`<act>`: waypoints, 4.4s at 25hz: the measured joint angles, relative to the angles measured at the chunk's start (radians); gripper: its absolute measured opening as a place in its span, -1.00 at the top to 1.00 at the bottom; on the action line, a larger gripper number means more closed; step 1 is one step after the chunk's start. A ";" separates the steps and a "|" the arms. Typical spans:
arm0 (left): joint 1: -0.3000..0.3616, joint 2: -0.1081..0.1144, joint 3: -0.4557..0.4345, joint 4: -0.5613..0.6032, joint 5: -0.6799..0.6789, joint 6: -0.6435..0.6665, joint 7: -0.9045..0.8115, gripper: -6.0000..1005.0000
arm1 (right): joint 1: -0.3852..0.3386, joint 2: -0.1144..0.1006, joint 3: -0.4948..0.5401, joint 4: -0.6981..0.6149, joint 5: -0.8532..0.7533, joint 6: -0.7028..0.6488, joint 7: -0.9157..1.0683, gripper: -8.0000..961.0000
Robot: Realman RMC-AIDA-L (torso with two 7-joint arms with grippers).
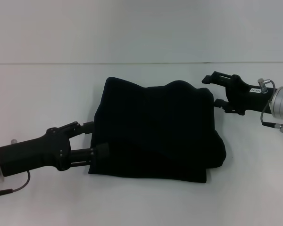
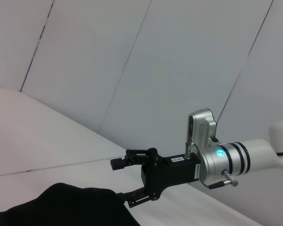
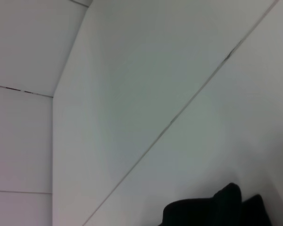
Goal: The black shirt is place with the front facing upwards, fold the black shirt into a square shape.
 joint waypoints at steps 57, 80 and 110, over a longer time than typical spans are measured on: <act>-0.002 -0.002 -0.012 -0.010 -0.012 0.013 -0.007 -0.89 | -0.012 0.028 -0.004 -0.006 0.272 -0.032 -0.395 0.94; -0.009 0.001 -0.004 -0.027 -0.006 0.021 -0.044 -0.88 | -0.019 0.045 -0.012 0.041 0.285 0.168 -0.419 0.94; -0.065 0.014 -0.026 -0.027 -0.012 -0.067 -0.340 -0.85 | -0.126 0.087 -0.026 0.007 0.151 -0.145 -1.370 -0.75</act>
